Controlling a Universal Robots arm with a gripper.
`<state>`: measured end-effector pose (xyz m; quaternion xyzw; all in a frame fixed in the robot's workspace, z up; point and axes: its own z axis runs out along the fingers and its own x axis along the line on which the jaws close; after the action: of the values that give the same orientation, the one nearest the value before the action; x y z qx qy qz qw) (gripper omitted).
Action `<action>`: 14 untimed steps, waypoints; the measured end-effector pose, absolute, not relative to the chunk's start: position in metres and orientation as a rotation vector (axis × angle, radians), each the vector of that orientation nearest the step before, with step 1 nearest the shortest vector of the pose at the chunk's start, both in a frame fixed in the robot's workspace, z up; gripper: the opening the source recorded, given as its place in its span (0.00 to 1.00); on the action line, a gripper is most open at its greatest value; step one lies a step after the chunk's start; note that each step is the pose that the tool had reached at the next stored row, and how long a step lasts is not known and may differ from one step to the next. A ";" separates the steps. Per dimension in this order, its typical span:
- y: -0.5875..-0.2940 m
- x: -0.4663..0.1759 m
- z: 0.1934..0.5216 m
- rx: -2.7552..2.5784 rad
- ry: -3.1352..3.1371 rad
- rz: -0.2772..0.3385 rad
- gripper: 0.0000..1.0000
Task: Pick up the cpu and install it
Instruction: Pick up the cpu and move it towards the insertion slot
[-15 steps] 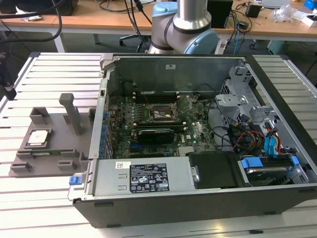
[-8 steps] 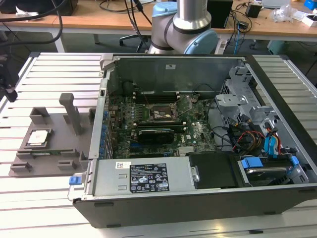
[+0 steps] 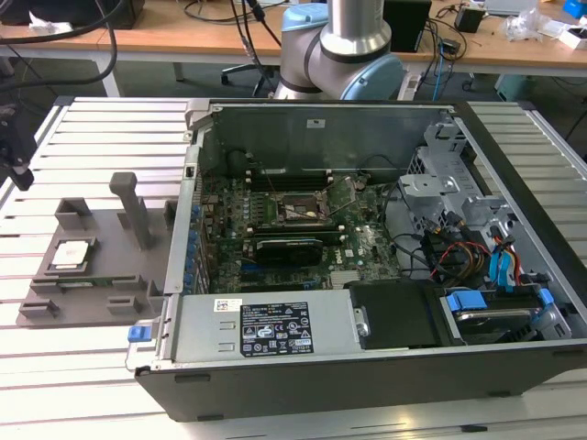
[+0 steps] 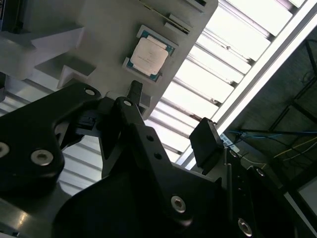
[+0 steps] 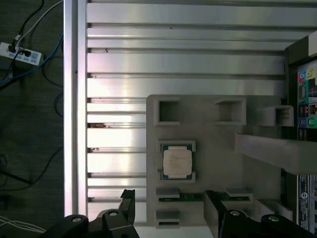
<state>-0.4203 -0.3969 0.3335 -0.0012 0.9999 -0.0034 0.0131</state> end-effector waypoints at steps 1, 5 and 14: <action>-0.397 -0.420 0.333 -0.004 3.115 -0.010 0.66; -0.397 -0.420 0.331 -0.005 3.115 -0.010 0.66; -0.397 -0.420 0.328 -0.006 3.115 -0.010 0.66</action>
<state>-0.4203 -0.3969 0.3275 -0.0019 0.9999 -0.0034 0.0131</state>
